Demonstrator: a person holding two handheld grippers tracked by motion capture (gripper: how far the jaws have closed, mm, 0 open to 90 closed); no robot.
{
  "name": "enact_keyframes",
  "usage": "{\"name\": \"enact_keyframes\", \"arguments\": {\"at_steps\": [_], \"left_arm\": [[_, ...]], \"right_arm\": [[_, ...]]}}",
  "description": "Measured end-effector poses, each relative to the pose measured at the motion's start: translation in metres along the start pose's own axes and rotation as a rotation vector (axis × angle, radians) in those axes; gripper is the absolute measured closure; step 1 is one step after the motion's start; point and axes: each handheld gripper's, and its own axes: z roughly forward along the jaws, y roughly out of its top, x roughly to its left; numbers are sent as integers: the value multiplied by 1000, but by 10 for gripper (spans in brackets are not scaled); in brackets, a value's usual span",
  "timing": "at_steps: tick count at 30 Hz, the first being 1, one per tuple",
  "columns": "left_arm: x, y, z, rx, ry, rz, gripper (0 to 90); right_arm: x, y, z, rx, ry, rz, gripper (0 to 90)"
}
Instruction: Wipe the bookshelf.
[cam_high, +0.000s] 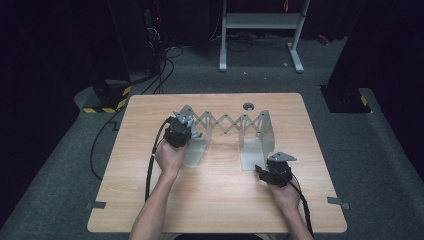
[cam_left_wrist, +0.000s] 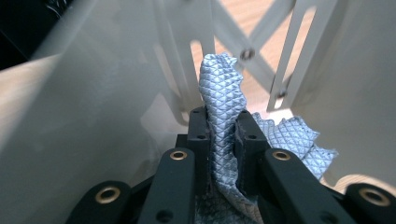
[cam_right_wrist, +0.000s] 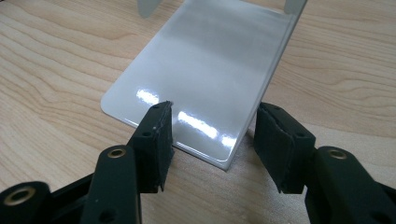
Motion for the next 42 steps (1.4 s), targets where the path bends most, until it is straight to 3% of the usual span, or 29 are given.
{"name": "enact_keyframes", "arguments": {"at_steps": [10,15,23,29,36,42], "left_arm": [[6,25,-22,-89,11,-18,793],[8,30,-23,-97,13,-21,793],[0,22,-9,-60,46,26,793],[-2,16,-1,-32,38,36,793],[-5,6,13,7,34,33,793],[-6,-3,28,42,1,8,794]], "right_arm": [[0,0,0,0,0,-1,475],[0,0,0,0,0,-1,475],[0,0,0,0,0,0,475],[0,0,0,0,0,0,475],[0,0,0,0,-1,-1,475],[0,0,0,0,-1,-1,475]]}}
